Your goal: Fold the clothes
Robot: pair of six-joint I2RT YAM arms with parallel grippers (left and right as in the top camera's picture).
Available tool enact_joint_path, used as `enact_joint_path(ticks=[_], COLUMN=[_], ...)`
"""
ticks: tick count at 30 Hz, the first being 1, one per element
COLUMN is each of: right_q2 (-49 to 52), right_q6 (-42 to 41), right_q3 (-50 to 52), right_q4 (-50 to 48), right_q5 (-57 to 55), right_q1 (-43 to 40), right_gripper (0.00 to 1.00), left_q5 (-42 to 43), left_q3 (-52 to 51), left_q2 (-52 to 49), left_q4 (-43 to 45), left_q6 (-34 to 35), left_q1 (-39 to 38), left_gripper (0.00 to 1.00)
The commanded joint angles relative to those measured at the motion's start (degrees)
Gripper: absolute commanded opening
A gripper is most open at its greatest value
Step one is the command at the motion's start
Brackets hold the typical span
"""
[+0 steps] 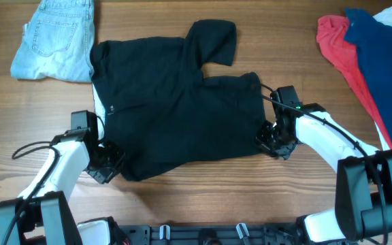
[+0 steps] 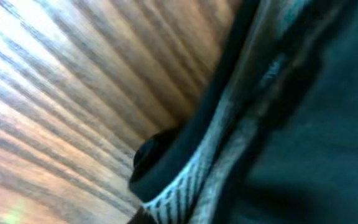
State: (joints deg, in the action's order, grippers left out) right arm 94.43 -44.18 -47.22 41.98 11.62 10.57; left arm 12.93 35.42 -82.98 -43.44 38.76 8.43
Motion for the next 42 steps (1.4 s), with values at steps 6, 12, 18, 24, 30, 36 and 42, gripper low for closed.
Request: enact_joint_path(ticks=[6, 12, 18, 24, 30, 36, 42], right_q2=[-12.1, -34.6, -47.7, -44.9, -30.3, -9.4, -4.2], right_q6=[-5.4, -7.6, -8.5, -6.4, -0.8, 3.7, 0.5], right_q3=[-2.1, -2.1, -11.2, -25.8, -26.1, -26.1, -26.1], right_q4=[8.5, 18.4, 32.1, 32.7, 16.3, -5.1, -14.3], right_q5=[-9.4, -15.2, -21.7, -26.9, -18.4, -8.4, -4.3], right_q1=[-3.9, -8.6, -9.3, -9.3, -9.3, -9.3, -7.9], right_gripper=[0.04, 0.04, 0.04, 0.04, 0.05, 0.04, 0.04], left_q5=[13.4, 16.0, 16.0, 2.2, -30.1, -35.0, -39.2], left_q3=[-1.7, -1.7, -1.6, 4.4, 9.5, 9.5, 9.5], left_q2=[0.2, 10.7, 29.5, 45.3, 41.9, 25.7, 7.2], left_q4=[-1.0, -7.9, -13.7, -14.5, -5.1, 0.1, 15.0], left_q6=[-10.1, -10.7, 0.8, 3.7, 2.0, 2.0, 1.5], left_q1=[0.0, -11.3, -26.8, -39.1, -41.7, -41.6, -35.9], left_gripper=[0.04, 0.04, 0.04, 0.04, 0.04, 0.04, 0.04])
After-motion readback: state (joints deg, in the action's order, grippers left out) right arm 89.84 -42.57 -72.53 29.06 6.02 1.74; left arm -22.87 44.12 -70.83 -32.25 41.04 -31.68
